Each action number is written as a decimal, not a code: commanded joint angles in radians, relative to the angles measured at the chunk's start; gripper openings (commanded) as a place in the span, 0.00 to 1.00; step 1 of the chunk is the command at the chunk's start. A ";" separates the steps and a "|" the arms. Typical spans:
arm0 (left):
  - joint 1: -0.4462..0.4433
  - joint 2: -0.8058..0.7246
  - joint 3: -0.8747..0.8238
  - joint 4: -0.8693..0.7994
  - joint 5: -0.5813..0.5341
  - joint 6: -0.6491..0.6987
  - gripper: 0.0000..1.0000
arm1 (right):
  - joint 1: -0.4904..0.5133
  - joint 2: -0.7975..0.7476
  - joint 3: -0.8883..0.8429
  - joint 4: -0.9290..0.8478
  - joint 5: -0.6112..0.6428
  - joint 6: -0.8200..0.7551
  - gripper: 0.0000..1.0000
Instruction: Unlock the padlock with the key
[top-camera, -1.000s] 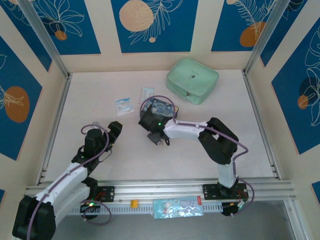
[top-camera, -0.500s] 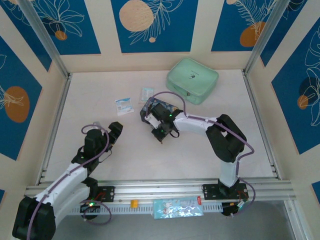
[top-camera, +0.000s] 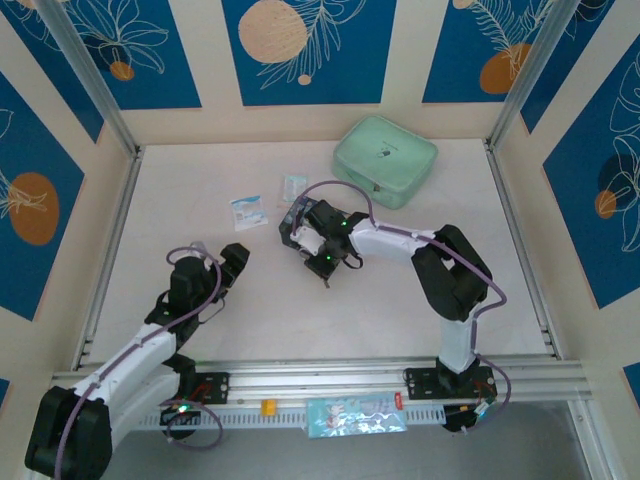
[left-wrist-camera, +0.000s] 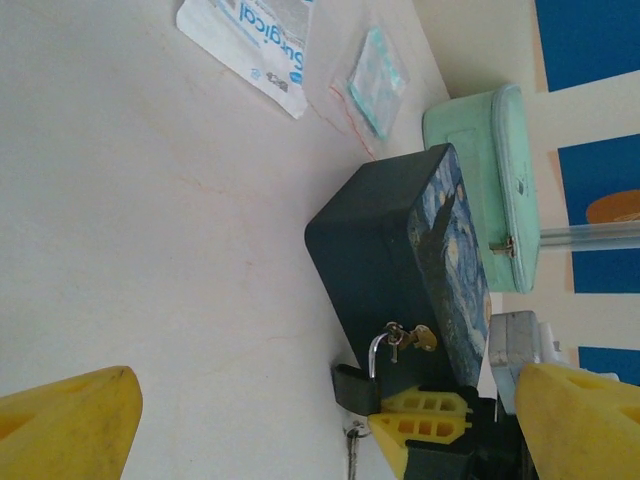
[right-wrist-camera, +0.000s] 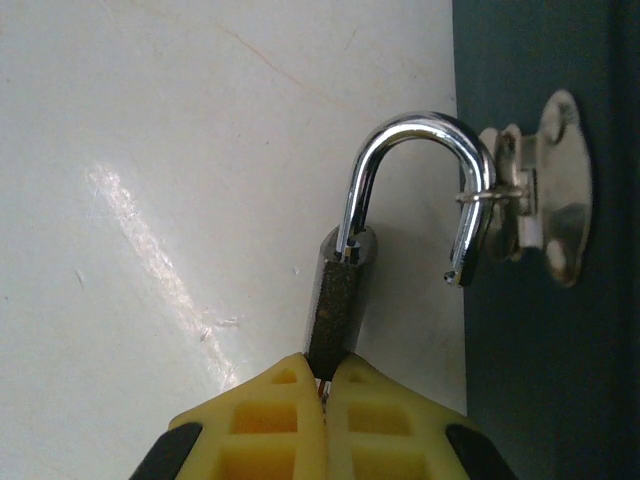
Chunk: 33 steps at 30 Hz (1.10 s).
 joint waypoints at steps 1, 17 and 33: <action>0.005 0.007 0.002 0.027 0.024 0.019 0.95 | -0.006 0.023 0.047 -0.041 -0.068 -0.038 0.00; -0.006 0.035 0.007 0.061 0.060 0.035 0.80 | -0.035 0.086 0.185 -0.143 -0.181 -0.057 0.00; -0.256 0.524 0.141 0.516 -0.023 0.052 0.46 | -0.054 0.095 0.191 -0.168 -0.274 -0.009 0.00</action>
